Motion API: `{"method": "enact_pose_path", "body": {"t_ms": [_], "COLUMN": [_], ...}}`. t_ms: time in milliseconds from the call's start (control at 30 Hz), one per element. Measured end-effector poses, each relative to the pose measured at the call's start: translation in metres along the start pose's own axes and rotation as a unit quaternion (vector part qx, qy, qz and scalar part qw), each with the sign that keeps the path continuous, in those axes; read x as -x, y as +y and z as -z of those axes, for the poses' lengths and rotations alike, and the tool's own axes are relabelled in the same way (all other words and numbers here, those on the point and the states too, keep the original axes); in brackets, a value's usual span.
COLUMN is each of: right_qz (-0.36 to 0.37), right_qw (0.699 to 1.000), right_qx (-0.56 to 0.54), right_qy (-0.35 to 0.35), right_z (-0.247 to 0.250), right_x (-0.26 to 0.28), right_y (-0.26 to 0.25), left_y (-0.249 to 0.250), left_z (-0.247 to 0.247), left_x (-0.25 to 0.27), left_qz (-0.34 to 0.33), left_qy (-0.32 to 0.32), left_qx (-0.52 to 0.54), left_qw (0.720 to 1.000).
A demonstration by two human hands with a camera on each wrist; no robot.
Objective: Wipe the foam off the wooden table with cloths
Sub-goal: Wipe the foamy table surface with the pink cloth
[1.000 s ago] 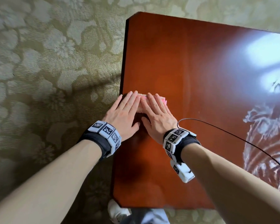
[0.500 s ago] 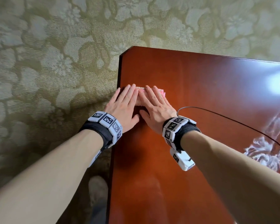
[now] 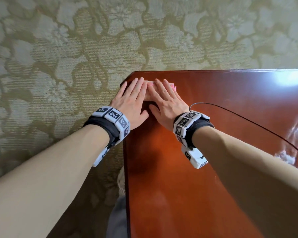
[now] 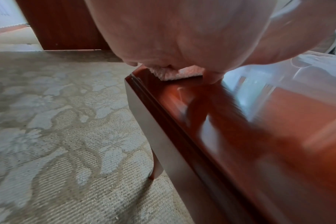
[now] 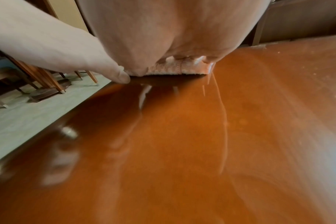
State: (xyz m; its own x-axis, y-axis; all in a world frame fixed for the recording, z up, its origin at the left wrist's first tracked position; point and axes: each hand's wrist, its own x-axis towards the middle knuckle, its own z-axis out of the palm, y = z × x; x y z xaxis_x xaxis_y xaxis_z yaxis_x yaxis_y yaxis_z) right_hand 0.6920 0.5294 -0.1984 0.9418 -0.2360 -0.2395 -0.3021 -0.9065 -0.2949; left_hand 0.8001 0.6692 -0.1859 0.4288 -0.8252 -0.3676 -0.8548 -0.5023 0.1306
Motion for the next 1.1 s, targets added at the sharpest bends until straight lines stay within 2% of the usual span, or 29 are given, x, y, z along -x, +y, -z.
{"method": "enact_pose_path", "body": {"t_ms": [267,600,800,1100], "right_qz": [0.014,-0.007,-0.017,0.017], "right_qw": [0.999,0.999,0.999,1.0], "right_qx": [0.042,0.03,0.03,0.022], "right_qy": [0.021,0.009,-0.003,-0.014], "right_z": [0.013,0.02,0.006,-0.029], "right_x": [-0.032,0.01,0.07,0.181], "right_y": [0.03,0.076,0.077,0.071], "left_y": [-0.002,0.055,0.093,0.164], "left_z": [0.011,0.01,-0.009,-0.055], "left_x": [-0.038,-0.049,-0.012,0.079], "left_qz": [-0.004,-0.038,-0.057,-0.029], "left_qy": [0.011,0.006,-0.007,-0.006], "left_qx": [0.016,0.016,-0.013,-0.025], "left_qw": [1.0,0.999,0.998,0.999]}}
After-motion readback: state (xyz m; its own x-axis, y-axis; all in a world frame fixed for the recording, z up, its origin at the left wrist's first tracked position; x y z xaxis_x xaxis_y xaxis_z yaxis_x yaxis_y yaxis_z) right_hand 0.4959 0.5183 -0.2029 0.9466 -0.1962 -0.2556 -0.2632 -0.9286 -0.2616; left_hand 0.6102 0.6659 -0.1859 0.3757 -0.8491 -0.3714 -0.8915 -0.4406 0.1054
